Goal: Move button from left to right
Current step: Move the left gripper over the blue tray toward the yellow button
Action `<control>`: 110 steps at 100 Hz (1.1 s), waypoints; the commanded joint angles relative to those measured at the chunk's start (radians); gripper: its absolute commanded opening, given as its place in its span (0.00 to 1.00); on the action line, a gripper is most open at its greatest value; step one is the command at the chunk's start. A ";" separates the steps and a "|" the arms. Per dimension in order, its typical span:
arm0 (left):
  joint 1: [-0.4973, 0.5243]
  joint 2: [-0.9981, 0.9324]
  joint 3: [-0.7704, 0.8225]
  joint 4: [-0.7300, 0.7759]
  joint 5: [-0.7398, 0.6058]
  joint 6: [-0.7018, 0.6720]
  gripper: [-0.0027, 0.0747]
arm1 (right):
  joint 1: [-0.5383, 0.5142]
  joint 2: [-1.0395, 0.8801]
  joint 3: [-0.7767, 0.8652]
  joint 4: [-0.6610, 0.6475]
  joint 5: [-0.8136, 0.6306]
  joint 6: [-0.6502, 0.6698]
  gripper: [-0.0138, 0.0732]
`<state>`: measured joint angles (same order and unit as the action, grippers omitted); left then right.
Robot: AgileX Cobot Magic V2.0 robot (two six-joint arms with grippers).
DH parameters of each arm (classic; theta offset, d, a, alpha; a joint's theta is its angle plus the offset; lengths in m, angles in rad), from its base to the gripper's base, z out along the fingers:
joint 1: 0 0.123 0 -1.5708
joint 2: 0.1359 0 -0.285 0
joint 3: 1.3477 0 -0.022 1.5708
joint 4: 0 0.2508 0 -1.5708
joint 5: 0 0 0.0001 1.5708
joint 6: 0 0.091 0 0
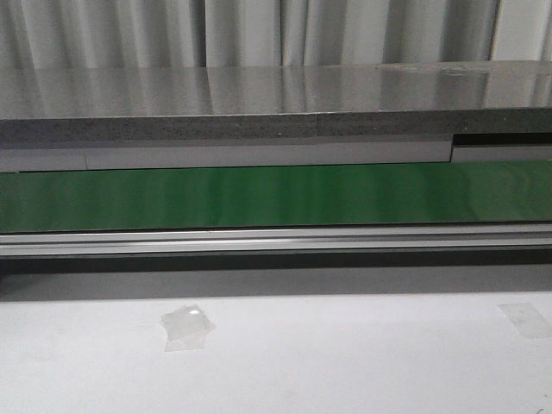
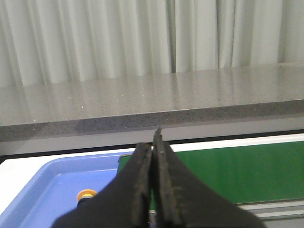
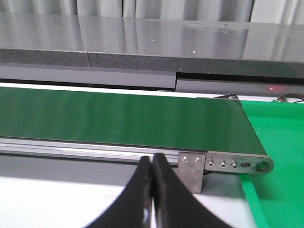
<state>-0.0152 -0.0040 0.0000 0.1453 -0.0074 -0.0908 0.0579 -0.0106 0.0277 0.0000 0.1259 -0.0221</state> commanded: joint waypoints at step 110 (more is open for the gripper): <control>0.001 0.526 -0.846 -0.093 0.858 -0.021 0.01 | 0.000 -0.019 -0.016 -0.012 -0.090 -0.004 0.08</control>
<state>-0.0152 0.4344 -0.7507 0.0609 0.7997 -0.0969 0.0579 -0.0106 0.0277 0.0000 0.1259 -0.0221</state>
